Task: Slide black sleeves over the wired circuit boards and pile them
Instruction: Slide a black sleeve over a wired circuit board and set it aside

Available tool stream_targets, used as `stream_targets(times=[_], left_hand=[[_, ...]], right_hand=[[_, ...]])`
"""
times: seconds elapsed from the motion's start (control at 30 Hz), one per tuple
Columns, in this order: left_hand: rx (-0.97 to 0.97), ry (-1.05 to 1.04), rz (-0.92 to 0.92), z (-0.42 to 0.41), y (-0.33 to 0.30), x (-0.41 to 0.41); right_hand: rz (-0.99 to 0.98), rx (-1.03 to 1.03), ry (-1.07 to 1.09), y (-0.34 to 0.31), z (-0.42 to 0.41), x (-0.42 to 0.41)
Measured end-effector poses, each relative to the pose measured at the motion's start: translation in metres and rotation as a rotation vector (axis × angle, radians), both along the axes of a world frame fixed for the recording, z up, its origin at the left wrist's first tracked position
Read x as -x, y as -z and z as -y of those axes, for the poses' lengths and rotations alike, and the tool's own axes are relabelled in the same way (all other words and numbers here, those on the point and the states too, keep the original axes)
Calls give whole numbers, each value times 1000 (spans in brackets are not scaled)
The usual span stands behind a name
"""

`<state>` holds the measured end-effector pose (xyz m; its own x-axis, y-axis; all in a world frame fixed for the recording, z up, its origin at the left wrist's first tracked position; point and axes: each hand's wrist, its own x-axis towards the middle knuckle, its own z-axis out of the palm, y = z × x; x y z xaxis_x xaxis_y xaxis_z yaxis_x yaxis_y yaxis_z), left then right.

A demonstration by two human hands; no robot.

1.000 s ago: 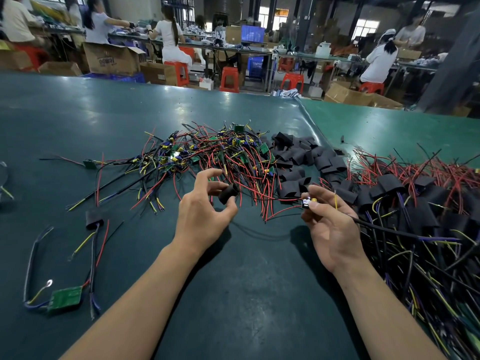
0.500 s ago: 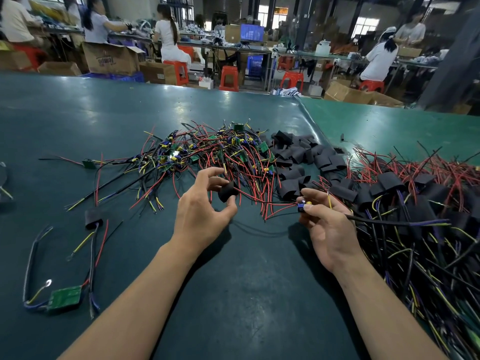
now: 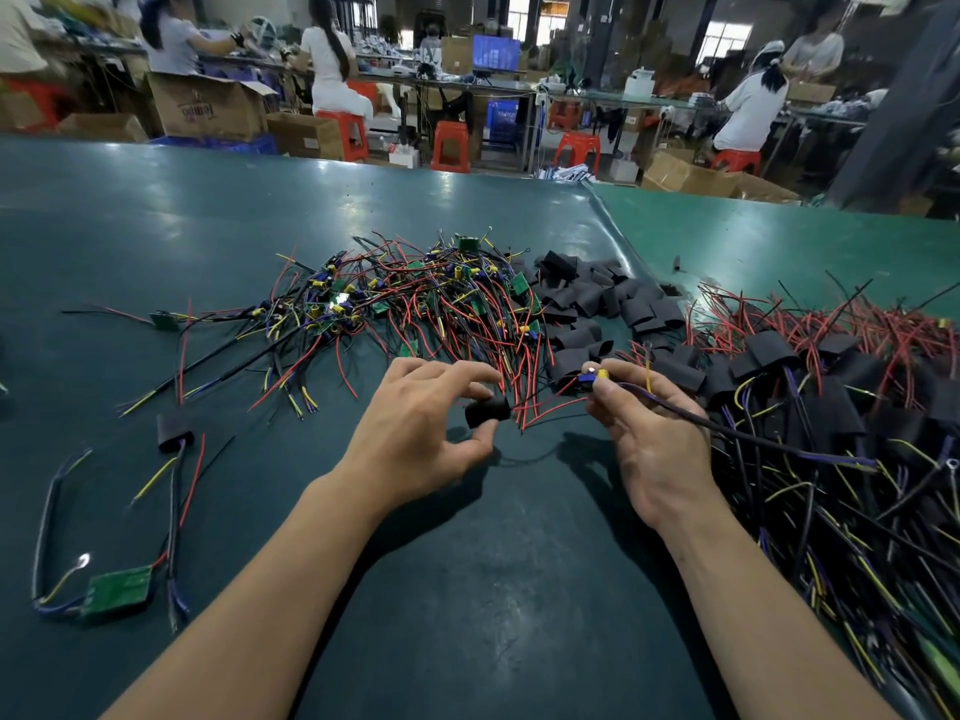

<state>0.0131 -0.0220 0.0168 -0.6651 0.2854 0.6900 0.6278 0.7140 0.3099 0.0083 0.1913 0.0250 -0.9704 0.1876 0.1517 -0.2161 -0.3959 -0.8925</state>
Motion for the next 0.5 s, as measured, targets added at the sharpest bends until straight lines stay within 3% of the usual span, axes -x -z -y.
stream_targets(times=[0.13, 0.5], left_hand=[[18, 42, -9, -7, -2, -5], [-62, 91, 54, -14, -5, -11]], right_hand=[[14, -103, -161, 5, 7, -5], [-26, -198, -259, 7, 8, -6]])
